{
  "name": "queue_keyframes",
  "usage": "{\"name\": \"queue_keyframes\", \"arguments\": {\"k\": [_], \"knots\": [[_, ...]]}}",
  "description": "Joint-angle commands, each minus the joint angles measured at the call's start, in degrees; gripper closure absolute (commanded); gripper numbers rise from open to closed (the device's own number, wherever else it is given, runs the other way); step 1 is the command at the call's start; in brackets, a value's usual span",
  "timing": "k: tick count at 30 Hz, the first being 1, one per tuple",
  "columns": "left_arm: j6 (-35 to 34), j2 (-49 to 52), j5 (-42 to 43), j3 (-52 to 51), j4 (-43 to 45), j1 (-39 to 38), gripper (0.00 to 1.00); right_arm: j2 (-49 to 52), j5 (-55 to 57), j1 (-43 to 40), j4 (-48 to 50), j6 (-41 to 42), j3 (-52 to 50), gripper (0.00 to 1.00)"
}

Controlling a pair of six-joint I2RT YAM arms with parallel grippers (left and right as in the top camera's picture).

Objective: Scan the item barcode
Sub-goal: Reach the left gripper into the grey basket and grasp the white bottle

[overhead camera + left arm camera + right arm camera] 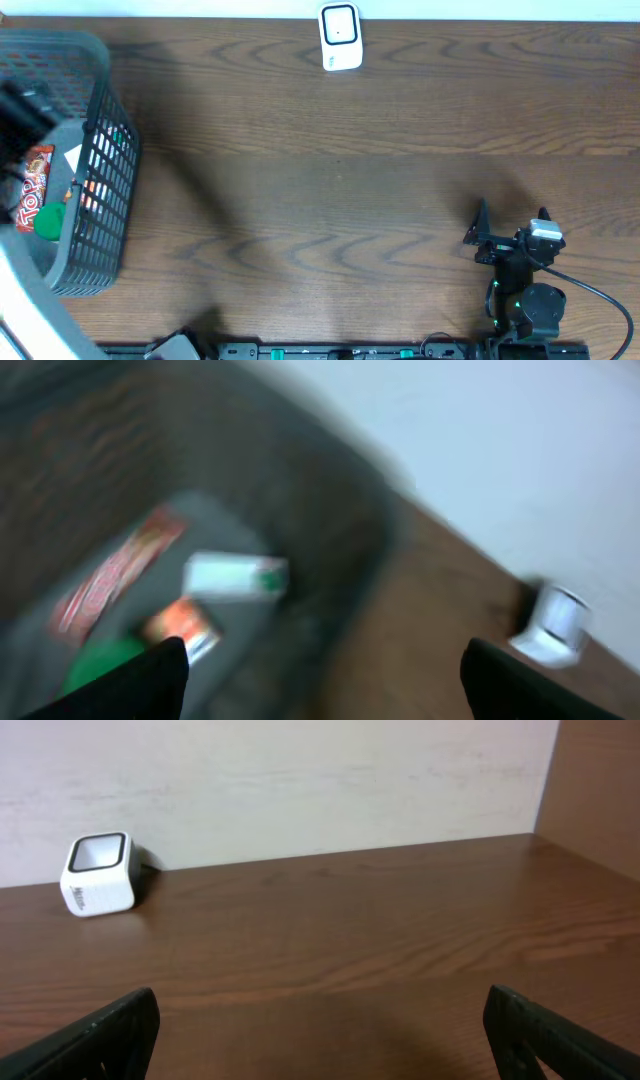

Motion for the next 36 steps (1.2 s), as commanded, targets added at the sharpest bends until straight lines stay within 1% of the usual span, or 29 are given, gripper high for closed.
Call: {"name": "queue_keyframes", "arguments": {"k": [1,4,8,11,14,17,25,28,32,36], "knots": [[-4.68,4.74,-0.63,-0.09,-3.69,6.21,0.12,-0.31,-0.11,0.33,-0.2,-0.74,-0.07,0.01],[-4.68,8.0,-0.63,-0.09,-6.95,8.96,0.13,-0.31,-0.11,0.33,-0.2,-0.74,-0.07,0.01],[-5.07,11.47,-0.81,-0.37,-10.8,10.34,0.12,-0.31,-0.11,0.35,-0.2,-0.74,-0.07,0.01],[-8.98,12.57,-4.9,-1.84,-12.72,10.38,0.12,-0.31,-0.11,0.33,-0.2,-0.74,-0.07,0.01],[-9.9,12.57,-8.52,-4.79,-12.33,10.38,0.12,-0.31,-0.11,0.33,-0.2,-0.74,-0.07,0.01],[-11.65,12.59,-10.71,-7.98,-10.58,10.38,0.12,-0.31,-0.11,0.33,-0.2,-0.74,-0.07,0.01],[-14.36,12.59,-12.17,-18.49,-1.36,10.38,0.12,-0.31,-0.11,0.33,-0.2,-0.74,-0.07,0.01],[-14.34,12.59,-12.13,-22.21,2.54,10.38,0.12,-0.31,-0.13,0.33,-0.2,-0.74,-0.07,0.01],[-14.34,12.96,-12.13,-25.24,6.56,10.38,0.12,-0.31,-0.11,0.33,-0.2,-0.74,-0.07,0.01],[-14.32,14.27,-12.17,-26.16,7.65,10.38,0.12,-0.31,-0.11,0.33,-0.2,-0.74,-0.07,0.01]]}}
